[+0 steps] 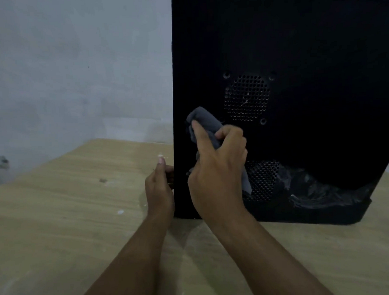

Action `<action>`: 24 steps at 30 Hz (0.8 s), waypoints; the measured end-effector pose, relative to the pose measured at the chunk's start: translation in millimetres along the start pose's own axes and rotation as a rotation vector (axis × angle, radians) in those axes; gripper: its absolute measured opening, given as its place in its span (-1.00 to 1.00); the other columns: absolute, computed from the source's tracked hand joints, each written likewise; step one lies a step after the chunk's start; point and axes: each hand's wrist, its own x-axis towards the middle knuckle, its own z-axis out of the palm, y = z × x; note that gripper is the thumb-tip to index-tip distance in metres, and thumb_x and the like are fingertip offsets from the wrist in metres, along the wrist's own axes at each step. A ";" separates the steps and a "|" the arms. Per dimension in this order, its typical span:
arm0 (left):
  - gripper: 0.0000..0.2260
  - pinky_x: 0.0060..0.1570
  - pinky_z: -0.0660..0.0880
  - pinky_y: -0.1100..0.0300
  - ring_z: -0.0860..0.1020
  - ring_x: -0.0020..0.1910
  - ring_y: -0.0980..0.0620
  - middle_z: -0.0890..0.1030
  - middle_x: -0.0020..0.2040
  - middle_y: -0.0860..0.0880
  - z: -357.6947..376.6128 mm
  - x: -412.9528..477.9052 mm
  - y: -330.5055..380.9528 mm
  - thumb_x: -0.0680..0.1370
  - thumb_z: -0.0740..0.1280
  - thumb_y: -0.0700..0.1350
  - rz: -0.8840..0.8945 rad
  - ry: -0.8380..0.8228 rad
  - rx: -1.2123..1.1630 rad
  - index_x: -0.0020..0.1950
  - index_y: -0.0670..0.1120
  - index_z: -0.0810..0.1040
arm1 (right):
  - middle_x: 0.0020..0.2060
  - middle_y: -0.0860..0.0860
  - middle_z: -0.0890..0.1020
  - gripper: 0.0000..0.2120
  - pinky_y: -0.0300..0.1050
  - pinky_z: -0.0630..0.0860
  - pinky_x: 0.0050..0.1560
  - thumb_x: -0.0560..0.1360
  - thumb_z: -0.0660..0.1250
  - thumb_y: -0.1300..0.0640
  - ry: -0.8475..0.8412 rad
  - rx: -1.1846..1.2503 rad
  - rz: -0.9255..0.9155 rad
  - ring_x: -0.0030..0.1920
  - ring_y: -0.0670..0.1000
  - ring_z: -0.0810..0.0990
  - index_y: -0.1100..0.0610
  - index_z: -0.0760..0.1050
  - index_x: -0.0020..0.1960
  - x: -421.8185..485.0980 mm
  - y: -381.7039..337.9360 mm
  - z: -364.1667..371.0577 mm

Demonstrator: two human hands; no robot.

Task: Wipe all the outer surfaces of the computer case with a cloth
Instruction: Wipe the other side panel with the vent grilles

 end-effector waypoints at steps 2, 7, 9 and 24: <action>-0.56 -0.18 0.49 0.05 0.60 -0.30 0.00 0.62 -0.36 0.00 -1.1 0.9 0.1 0.54 0.17 0.23 0.007 -0.004 -0.006 -0.34 -0.04 0.56 | 0.09 0.12 0.30 -0.50 -0.13 0.09 -0.05 0.44 0.24 0.33 -0.022 -0.023 -0.014 0.01 0.12 0.30 0.17 0.46 0.37 -14.8 3.2 4.0; -0.53 -0.19 0.47 0.05 0.58 -0.34 0.04 0.60 -0.38 -0.01 0.8 1.1 -1.7 0.67 0.16 0.12 0.027 0.013 0.003 -0.35 -0.04 0.56 | 0.10 0.12 0.29 -0.51 -0.10 0.22 -0.02 0.45 0.21 0.30 -0.024 0.010 0.003 0.01 0.10 0.29 0.16 0.46 0.38 -3.6 4.8 -3.8; -0.52 -0.21 0.44 0.08 0.56 -0.37 0.07 0.57 -0.42 0.03 1.1 1.7 -1.7 0.69 0.16 0.09 0.027 0.016 -0.007 -0.40 0.01 0.55 | 0.12 0.16 0.34 -0.49 -0.19 0.11 -0.01 0.48 0.15 0.28 -0.011 0.027 0.025 0.04 0.11 0.31 0.17 0.43 0.42 11.4 1.3 -6.1; -0.44 -0.26 0.43 0.05 0.53 -0.29 -0.04 0.54 -0.33 -0.17 1.6 -4.0 2.6 0.58 0.19 0.21 0.154 -0.037 0.040 -0.23 -0.32 0.47 | 0.09 0.10 0.29 -0.52 -0.04 0.39 -0.06 0.49 0.21 0.33 -0.051 -0.033 -0.130 0.01 0.13 0.33 0.21 0.44 0.40 -7.3 34.0 -11.8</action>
